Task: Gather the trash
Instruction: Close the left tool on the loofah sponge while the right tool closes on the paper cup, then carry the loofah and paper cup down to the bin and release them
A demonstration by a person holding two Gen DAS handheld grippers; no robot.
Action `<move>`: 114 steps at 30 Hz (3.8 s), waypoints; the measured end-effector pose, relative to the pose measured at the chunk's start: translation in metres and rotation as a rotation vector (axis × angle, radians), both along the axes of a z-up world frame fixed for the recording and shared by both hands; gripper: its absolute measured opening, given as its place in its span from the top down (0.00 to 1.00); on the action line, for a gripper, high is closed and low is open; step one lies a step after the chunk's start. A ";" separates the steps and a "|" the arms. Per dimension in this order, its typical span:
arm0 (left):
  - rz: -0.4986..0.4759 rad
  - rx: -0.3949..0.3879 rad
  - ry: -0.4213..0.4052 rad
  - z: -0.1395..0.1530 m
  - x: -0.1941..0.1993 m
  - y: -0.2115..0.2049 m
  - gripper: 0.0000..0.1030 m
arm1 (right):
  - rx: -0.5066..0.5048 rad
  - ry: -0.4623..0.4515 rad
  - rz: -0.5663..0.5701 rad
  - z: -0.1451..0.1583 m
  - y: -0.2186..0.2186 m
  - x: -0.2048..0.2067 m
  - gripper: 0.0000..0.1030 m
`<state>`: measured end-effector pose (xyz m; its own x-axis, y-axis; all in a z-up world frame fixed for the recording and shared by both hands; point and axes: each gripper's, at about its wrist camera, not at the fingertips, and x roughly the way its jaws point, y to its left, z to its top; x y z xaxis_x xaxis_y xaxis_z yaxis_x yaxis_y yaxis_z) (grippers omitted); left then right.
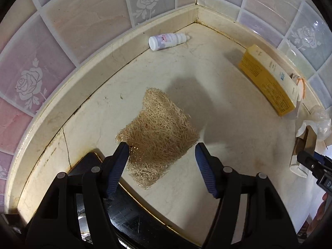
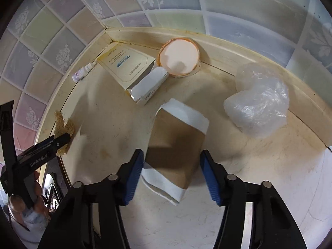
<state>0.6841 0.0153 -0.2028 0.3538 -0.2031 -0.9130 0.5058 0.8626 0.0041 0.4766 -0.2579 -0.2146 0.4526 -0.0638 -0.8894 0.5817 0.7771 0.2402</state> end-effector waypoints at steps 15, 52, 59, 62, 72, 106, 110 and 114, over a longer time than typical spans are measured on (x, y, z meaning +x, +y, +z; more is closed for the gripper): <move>-0.077 -0.010 0.011 0.016 -0.033 -0.030 0.75 | -0.010 -0.065 0.050 0.004 0.014 -0.030 0.54; -0.084 -0.286 -0.113 0.173 -0.409 -0.027 0.77 | -0.148 -0.347 0.356 0.141 0.073 -0.362 0.54; -0.008 -0.271 -0.144 0.163 -0.499 -0.031 0.77 | -0.147 -0.366 0.438 0.136 0.071 -0.446 0.54; 0.026 -0.274 -0.143 0.152 -0.535 -0.028 0.77 | -0.141 -0.356 0.472 0.127 0.072 -0.477 0.54; 0.079 -0.239 -0.102 0.105 -0.622 -0.012 0.77 | -0.158 -0.309 0.572 0.078 0.093 -0.554 0.54; 0.063 -0.177 0.214 -0.294 -0.612 -0.040 0.76 | 0.022 0.102 0.387 -0.347 0.042 -0.553 0.51; 0.044 -0.167 0.235 -0.337 -0.599 -0.052 0.75 | 0.033 0.124 0.359 -0.397 0.031 -0.537 0.50; 0.023 -0.155 0.260 -0.378 -0.588 -0.063 0.72 | 0.032 0.138 0.354 -0.437 0.017 -0.526 0.50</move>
<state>0.0957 -0.0473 -0.5806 0.1186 -0.3418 -0.9323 0.4525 0.8543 -0.2557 -0.0492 -0.2407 -0.6518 0.3177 0.1038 -0.9425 0.3076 0.9290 0.2059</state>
